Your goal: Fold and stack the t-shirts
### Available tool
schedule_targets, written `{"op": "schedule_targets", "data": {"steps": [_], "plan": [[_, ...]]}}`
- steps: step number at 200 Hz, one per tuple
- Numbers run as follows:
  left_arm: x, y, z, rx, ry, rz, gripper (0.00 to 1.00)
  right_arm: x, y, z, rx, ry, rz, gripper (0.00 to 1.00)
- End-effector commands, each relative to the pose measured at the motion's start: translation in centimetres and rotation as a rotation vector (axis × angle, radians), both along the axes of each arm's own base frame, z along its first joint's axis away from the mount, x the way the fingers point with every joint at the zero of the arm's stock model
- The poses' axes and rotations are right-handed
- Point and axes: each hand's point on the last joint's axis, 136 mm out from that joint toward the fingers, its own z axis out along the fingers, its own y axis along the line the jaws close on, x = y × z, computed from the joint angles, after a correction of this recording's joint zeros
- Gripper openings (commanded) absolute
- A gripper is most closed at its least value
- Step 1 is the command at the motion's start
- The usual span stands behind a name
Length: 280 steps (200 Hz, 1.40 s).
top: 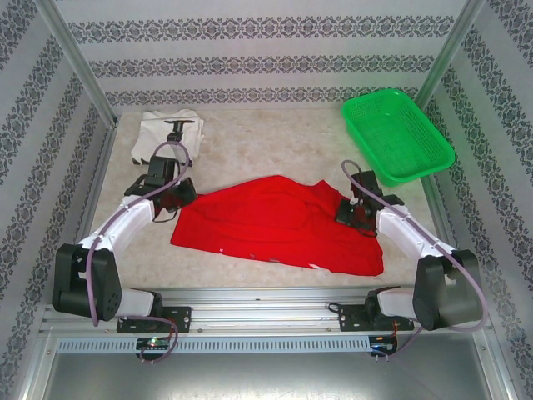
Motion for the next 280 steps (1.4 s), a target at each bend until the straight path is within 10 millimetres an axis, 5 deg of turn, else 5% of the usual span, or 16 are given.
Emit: {"op": "schedule_targets", "data": {"steps": [1,31,44,55,98,131,159,197,280], "plan": [[-1.2,0.8,-0.8,0.000,0.040,0.106,0.00,-2.7,-0.1,-1.5,0.006,0.105,-0.047,0.00],[-3.0,2.1,-2.5,0.038,0.104,0.184,0.00,-5.5,-1.4,-3.4,-0.064,0.241,-0.080,0.00],[-3.3,2.4,-3.0,0.046,0.118,0.198,0.00,-5.7,-1.6,-3.7,-0.076,0.258,-0.082,0.24],[-3.3,2.2,-3.1,0.040,0.120,0.191,0.00,-5.3,-1.5,-3.4,-0.075,0.246,-0.071,0.33],[-2.7,1.0,-2.9,0.010,0.079,0.140,0.00,0.5,-0.5,4.2,0.005,-0.039,-0.037,0.62],[-2.4,0.1,-2.6,-0.004,0.049,0.106,0.00,4.9,-0.2,6.8,0.053,-0.065,0.024,0.64],[-2.6,-0.1,-2.5,-0.002,0.042,0.096,0.00,7.0,-1.3,4.7,0.048,0.053,0.028,0.60],[-2.8,-0.1,-1.9,0.002,0.026,0.089,0.00,5.5,-4.4,1.6,0.027,0.171,-0.069,0.54],[-2.6,-0.4,-2.0,-0.005,0.024,0.079,0.00,3.6,-5.6,-2.8,0.107,0.244,-0.162,0.48]]}}
